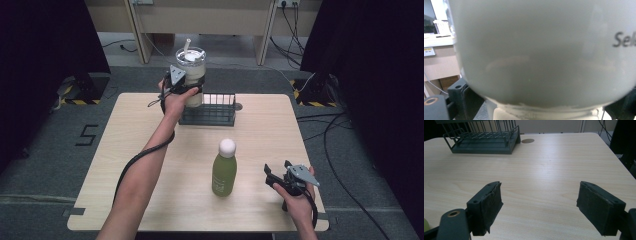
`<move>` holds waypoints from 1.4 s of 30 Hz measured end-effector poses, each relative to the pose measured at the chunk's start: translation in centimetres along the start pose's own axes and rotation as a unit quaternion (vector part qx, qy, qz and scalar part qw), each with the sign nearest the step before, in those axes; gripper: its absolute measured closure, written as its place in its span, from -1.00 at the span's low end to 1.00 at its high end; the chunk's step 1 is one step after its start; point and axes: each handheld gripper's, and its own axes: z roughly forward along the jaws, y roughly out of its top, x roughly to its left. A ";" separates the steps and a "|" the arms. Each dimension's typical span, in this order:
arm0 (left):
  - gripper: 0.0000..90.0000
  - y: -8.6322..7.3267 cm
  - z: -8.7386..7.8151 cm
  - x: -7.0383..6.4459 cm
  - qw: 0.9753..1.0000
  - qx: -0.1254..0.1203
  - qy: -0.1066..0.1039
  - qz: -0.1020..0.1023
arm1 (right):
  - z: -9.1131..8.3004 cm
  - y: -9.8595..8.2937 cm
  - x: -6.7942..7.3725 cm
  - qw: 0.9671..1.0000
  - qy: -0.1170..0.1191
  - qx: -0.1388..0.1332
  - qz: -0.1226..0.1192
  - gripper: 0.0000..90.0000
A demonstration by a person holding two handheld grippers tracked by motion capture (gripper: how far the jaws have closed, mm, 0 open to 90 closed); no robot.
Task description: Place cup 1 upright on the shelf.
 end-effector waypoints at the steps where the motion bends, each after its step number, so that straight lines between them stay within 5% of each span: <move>1: -0.87 -0.1 0.0 0.0 1.000 0.001 0.000 0.000 | 0.0 0.0 0.0 1.000 0.000 0.000 0.000 -0.57; 22: -0.87 -3.1 0.6 0.0 0.999 0.035 0.001 -0.009 | 0.1 -0.1 0.1 1.000 0.001 0.004 -0.003 -0.57; 42: -0.87 -3.3 0.3 0.2 0.999 0.045 -0.002 -0.011 | 0.2 -0.1 0.2 1.000 0.005 0.006 -0.005 -0.57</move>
